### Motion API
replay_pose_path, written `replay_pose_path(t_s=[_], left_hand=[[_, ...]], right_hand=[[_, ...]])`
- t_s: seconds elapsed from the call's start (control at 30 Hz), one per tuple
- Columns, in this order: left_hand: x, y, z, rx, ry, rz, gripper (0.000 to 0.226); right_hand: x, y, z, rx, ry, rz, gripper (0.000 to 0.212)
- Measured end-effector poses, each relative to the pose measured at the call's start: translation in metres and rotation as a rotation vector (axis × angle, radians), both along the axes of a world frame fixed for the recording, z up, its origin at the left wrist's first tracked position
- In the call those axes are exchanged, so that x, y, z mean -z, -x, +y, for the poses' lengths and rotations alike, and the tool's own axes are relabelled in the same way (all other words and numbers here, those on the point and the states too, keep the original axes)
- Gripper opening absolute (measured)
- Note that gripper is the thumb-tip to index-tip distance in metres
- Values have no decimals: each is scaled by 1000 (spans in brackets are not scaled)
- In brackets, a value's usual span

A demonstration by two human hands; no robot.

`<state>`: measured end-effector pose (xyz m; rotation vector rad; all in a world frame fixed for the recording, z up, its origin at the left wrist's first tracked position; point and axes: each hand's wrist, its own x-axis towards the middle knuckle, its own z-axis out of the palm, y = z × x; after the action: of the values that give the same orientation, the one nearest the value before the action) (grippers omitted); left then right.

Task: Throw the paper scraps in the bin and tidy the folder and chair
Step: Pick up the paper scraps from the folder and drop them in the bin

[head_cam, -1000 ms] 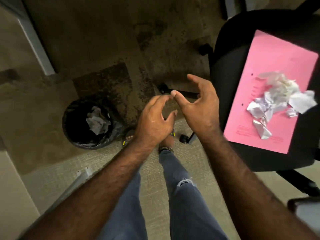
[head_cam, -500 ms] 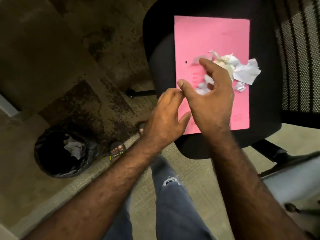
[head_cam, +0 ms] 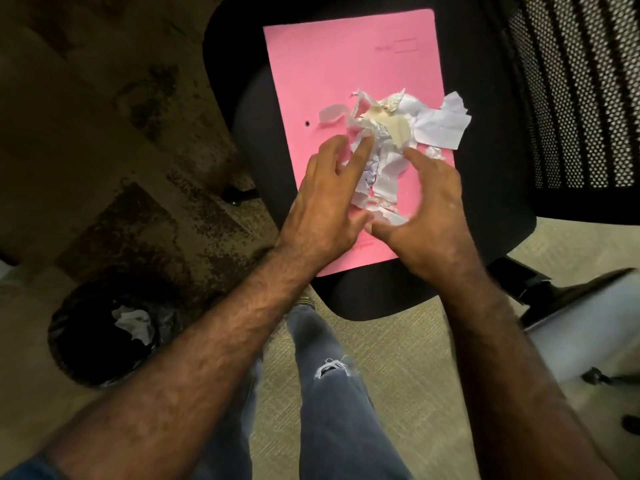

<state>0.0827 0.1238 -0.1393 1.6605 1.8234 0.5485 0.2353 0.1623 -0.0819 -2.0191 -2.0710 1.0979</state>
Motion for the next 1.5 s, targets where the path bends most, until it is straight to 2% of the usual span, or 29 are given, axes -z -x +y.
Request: replay_pose_path(t_s=[0.07, 0.23, 0.3, 0.47, 0.63, 0.7, 0.93, 1.13, 1.5], left_hand=[[0, -3, 5, 34, 4, 39, 99], [1, -5, 11, 50, -9, 32, 58], [1, -5, 14, 53, 17, 23, 47], [2, -3, 17, 39, 16, 30, 25], [4, 3, 10, 24, 2, -2, 22], [4, 6, 5, 7, 1, -23, 21], [3, 18, -15, -51, -24, -76, 17], [-2, 26, -36, -89, -49, -102, 16], [-6, 54, -90, -219, -106, -146, 12]], right_hand=[[7, -4, 1, -18, 36, -36, 110], [16, -2, 9, -54, 23, -103, 111], [17, 1, 14, -49, 19, -94, 102], [21, 5, 18, -25, -6, -155, 60], [25, 7, 17, -21, -86, -209, 28], [25, 9, 16, -9, -94, -205, 21], [23, 13, 7, 117, -137, -161, 14], [16, 27, 3, 179, -194, -116, 16], [-11, 75, -19, 102, -240, -16, 13]])
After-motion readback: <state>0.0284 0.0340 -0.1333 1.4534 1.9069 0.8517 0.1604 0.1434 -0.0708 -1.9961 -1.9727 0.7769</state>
